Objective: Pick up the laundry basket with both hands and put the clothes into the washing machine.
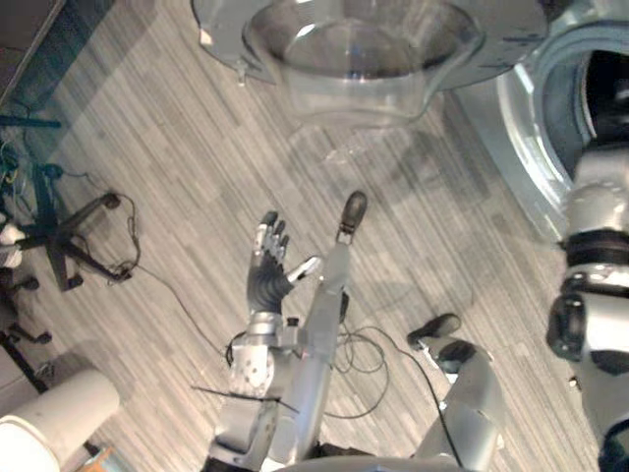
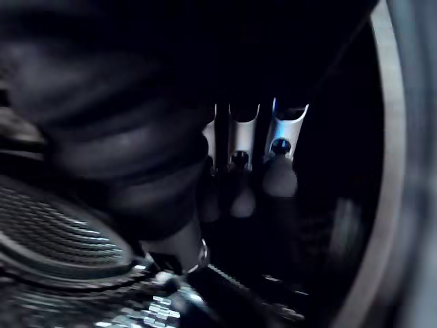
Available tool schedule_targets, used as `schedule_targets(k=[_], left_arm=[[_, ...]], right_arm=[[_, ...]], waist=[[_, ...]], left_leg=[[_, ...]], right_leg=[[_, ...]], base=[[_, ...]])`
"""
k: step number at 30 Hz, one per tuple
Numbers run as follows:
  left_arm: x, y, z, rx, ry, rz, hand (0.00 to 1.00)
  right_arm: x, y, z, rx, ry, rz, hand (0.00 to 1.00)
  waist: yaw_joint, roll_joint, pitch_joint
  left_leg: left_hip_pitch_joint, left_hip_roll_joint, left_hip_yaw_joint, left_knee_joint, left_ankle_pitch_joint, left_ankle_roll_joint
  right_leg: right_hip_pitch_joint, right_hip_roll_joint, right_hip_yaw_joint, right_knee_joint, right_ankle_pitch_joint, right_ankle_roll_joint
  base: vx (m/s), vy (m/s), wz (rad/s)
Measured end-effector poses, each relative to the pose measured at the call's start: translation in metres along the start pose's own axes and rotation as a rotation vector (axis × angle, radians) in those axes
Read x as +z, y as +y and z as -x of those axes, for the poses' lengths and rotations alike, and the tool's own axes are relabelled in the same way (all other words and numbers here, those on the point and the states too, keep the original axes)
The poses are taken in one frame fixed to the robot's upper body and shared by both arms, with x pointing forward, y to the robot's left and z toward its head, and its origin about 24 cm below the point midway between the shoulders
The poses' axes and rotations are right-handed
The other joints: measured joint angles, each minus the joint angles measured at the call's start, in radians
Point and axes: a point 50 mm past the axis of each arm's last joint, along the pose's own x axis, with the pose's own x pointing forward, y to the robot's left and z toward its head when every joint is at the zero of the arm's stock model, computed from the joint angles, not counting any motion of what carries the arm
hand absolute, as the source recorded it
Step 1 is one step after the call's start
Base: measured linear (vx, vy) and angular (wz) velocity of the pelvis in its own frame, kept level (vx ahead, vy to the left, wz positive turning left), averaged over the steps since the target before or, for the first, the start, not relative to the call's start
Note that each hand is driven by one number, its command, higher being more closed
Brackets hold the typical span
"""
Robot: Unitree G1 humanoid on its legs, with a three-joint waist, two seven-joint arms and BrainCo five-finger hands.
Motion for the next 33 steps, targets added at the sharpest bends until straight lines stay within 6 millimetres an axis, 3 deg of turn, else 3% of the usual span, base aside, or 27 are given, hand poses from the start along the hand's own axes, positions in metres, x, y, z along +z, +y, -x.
schedule_targets(k=[3,6,7,14,16,19,21,24,27,33], left_arm=[[-0.008,0.003,0.002,0.001,0.037,-0.017,0.0],[-0.013,-0.004,0.004,-0.027,0.058,-0.009,0.0],[-0.013,-0.004,0.004,-0.031,0.061,-0.009,0.0],[-0.015,-0.009,0.007,-0.077,0.073,-0.01,0.0],[-0.016,-0.006,0.007,-0.08,0.078,-0.018,0.0],[-0.015,-0.002,0.007,-0.078,0.082,-0.016,0.0],[-0.016,0.002,0.007,-0.067,0.087,-0.028,0.0],[-0.019,0.009,0.006,-0.04,0.098,-0.041,0.0],[-0.016,0.017,0.005,-0.01,0.085,-0.053,0.0],[-0.023,0.029,0.004,0.039,0.114,-0.082,0.0]], right_arm=[[0.01,-0.006,0.002,-0.012,-0.05,0.007,1.0],[0.015,-0.002,0.006,-0.005,-0.075,-0.025,1.0],[0.016,-0.004,0.006,-0.015,-0.078,-0.027,0.0],[0.011,-0.018,0.008,-0.117,-0.08,-0.044,0.0],[0.002,-0.02,0.005,-0.112,-0.035,-0.032,0.0],[-0.035,-0.025,0.016,-0.068,0.108,0.059,0.0],[-0.07,-0.026,0.035,-0.04,0.243,0.117,0.0],[-0.125,-0.039,0.079,0.001,0.472,0.214,0.0],[-0.168,-0.05,0.134,0.072,0.672,0.3,0.0],[-0.198,-0.082,0.207,0.107,0.864,0.394,0.0]], waist=[[-0.017,-0.005,0.001],[-0.014,-0.009,0.003],[-0.014,-0.009,0.003],[-0.011,-0.009,0.003],[-0.02,-0.01,0.003],[-0.037,-0.023,0.004],[-0.057,-0.031,0.004],[-0.067,-0.035,0.002],[-0.064,-0.036,0.002],[-0.067,-0.044,-0.002]], left_leg=[[0.021,0.036,0.037,-0.006,-0.001,-0.001],[0.021,0.051,0.052,-0.009,0.0,0.0],[0.022,0.052,0.055,-0.009,0.0,0.0],[0.035,0.048,0.089,-0.009,-0.009,0.013],[0.035,0.05,0.092,-0.009,-0.009,0.013],[0.04,0.058,0.104,-0.021,-0.01,0.013],[0.041,0.063,0.106,-0.028,-0.01,0.013],[0.056,0.066,0.118,-0.032,-0.01,0.013],[0.08,0.069,0.122,-0.041,-0.01,0.013],[0.109,0.077,0.124,-0.05,-0.01,0.012]], right_leg=[[0.004,0.042,0.029,-0.047,0.03,-0.005],[0.007,0.058,0.039,-0.08,0.05,0.0],[0.011,0.061,0.039,-0.091,0.053,0.003],[0.036,0.064,0.043,-0.152,0.083,0.014],[0.03,0.065,0.046,-0.151,0.083,0.014],[0.014,0.068,0.069,-0.146,0.085,0.011],[0.007,0.07,0.073,-0.143,0.087,0.009],[0.007,0.071,0.089,-0.143,0.088,0.006],[0.025,0.076,0.094,-0.149,0.089,0.006],[0.058,0.09,0.092,-0.174,0.1,0.002]], base=[[0.0,0.019,-0.53],[0.05,0.008,-0.14],[0.07,0.014,-0.04],[0.04,0.019,-0.05],[-0.01,0.019,-0.08],[-0.02,0.018,-0.2],[-0.01,0.013,-0.11],[0.0,0.002,-0.1],[0.0,-0.009,-0.03],[0.0,0.0,-0.02]])
